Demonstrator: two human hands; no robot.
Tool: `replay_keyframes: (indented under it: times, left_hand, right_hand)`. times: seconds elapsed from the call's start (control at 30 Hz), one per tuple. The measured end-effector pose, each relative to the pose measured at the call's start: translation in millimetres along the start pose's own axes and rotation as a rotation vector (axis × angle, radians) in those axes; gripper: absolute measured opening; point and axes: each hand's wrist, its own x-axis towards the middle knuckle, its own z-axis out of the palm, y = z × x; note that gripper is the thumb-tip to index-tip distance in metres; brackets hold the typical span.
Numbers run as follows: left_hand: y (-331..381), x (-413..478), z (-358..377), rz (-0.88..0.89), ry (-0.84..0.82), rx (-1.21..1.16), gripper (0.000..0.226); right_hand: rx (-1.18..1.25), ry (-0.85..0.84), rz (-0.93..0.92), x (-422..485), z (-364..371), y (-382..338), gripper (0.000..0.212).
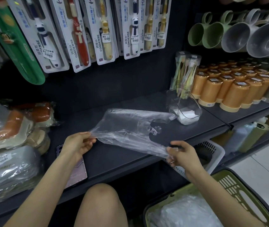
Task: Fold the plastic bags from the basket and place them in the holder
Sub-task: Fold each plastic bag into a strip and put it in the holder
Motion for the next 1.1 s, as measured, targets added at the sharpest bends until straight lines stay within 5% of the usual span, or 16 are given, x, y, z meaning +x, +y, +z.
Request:
replay_keyframes:
  times: [0.3, 0.4, 0.6, 0.67, 0.77, 0.87, 1.03, 1.1]
  left_hand:
    - [-4.2, -7.5, 5.1, 0.078, 0.000, 0.089, 0.014]
    - [-3.0, -13.5, 1.2, 0.032, -0.056, 0.055, 0.026]
    - [2.2, -18.1, -9.6, -0.132, -0.041, -0.020, 0.011]
    - [-2.7, -16.1, -9.7, 0.003, -0.002, 0.318, 0.004]
    - [-19.2, -6.3, -9.3, 0.492, 0.126, 1.083, 0.022]
    - [-33.9, -1.3, -1.9, 0.897, 0.024, 1.358, 0.022]
    - [-49.0, -5.6, 7.6, 0.959, -0.160, 1.583, 0.038]
    - [-46.0, -10.8, 10.0, 0.877, -0.113, 1.566, 0.041]
  right_hand:
    - [0.073, 0.073, -0.088, 20.4, -16.9, -13.0, 0.018]
    - [-0.023, 0.039, -0.030, 33.6, -22.7, -17.0, 0.018]
    - [-0.160, -0.092, 0.022, 57.4, -36.3, -33.4, 0.017]
    - [-0.208, -0.149, 0.028, 62.3, -36.8, -39.1, 0.021]
    - [-0.251, -0.160, 0.014, 73.4, -36.4, -47.0, 0.029]
    - [-0.304, -0.129, 0.004, 85.2, -35.9, -51.8, 0.039]
    - [-0.423, -0.095, -0.019, 96.3, -40.6, -55.3, 0.044]
    - [-0.750, 0.018, -0.104, 94.9, -42.1, -58.5, 0.034]
